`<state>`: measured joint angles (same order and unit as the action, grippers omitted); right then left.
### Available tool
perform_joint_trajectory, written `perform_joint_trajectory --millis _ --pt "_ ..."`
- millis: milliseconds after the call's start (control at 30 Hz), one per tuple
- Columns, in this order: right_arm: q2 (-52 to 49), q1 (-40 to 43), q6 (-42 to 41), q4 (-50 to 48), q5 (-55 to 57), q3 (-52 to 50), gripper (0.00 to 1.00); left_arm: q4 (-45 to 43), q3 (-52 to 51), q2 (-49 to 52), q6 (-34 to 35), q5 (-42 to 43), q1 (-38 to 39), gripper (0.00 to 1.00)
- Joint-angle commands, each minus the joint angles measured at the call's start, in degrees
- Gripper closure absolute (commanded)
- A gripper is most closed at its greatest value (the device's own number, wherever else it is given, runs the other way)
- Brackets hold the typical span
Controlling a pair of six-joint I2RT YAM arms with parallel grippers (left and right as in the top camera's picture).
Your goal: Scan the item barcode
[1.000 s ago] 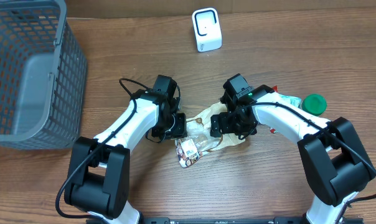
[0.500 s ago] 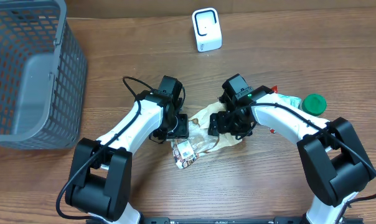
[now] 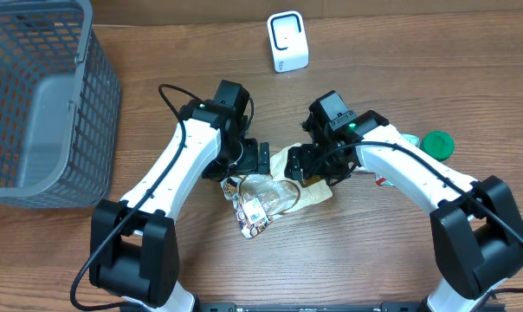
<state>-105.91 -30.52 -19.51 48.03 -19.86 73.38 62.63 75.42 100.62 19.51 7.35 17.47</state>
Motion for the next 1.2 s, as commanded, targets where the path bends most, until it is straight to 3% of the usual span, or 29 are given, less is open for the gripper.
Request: perform_joint_trajectory --millis 0,167,467,733,1000,1167 --pt "1.11 -0.37 0.48 1.2 5.9 0.83 0.1 2.8 -0.33 -0.61 0.24 -3.98 -0.2 0.0" --pt "1.11 -0.37 0.46 1.11 6.38 0.83 0.09 -0.33 -6.43 -0.59 2.21 -5.2 -0.2 0.13" --pt "0.96 -0.37 0.46 0.9 8.46 0.79 0.07 -14.14 -15.1 -0.55 5.33 -4.79 -0.2 0.26" --pt "0.09 -0.52 -0.46 -3.06 7.89 -3.34 0.04 -16.87 -18.4 -0.55 5.4 -4.31 -0.2 0.45" --pt "0.0 -2.29 -8.04 -9.09 7.26 -10.01 0.03 -17.73 -18.78 -0.55 5.38 -1.46 -0.2 0.45" --pt "0.0 -4.04 -8.63 -14.43 -0.72 -13.53 0.03 -18.62 -18.78 -0.55 5.4 -1.29 -0.2 0.45"
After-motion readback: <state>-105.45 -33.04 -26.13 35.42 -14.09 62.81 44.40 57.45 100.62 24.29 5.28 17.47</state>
